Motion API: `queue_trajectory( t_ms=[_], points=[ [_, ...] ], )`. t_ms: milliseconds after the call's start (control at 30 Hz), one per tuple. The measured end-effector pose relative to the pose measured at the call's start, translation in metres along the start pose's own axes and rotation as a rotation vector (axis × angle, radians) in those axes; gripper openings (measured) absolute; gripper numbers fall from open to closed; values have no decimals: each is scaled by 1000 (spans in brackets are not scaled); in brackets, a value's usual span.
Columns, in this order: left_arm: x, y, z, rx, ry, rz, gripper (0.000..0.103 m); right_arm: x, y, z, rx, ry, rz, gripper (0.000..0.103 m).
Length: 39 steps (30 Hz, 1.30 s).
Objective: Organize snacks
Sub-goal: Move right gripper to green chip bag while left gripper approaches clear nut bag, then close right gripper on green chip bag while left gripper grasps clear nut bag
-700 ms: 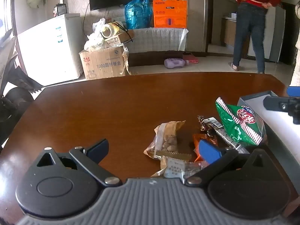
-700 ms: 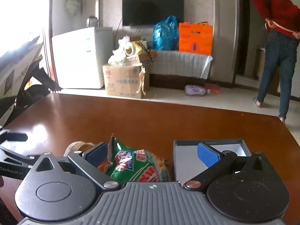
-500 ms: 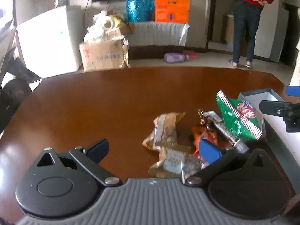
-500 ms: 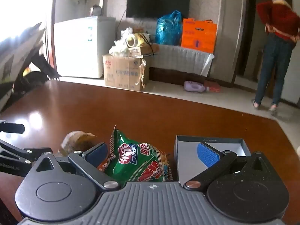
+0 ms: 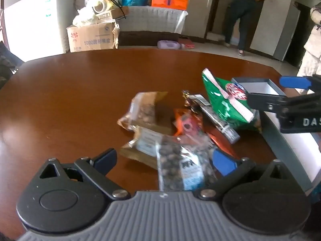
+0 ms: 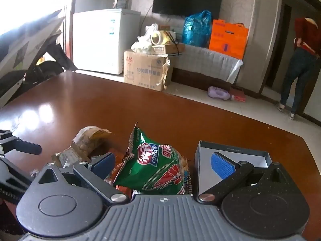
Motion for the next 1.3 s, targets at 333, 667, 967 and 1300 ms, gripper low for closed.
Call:
queue_trajectory(
  t_ms=[333, 667, 967, 1300],
  points=[
    [-15, -17, 14, -97, -8, -20, 96, -10, 7, 10, 26, 40, -19, 103],
    [-22, -11, 11, -17, -27, -15, 89, -27, 14, 14, 71, 79, -34, 103],
    [-33, -18, 12, -43, -7, -13, 79, -43, 24, 15, 117, 108, -58, 103],
    [-39, -22, 14, -55, -6, -10, 68, -59, 25, 20, 110, 127, -66, 103]
  ],
)
Point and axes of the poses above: each gripper's, at about its wrist camera, not at the fingertips, and x roughly against the way its jaws point, y to its left, z to its underside, the point moved 10 cm from there along -x, roughly the way its jaws point, and after that the axes turned 5 degrees about x, right-handed, at the moved point
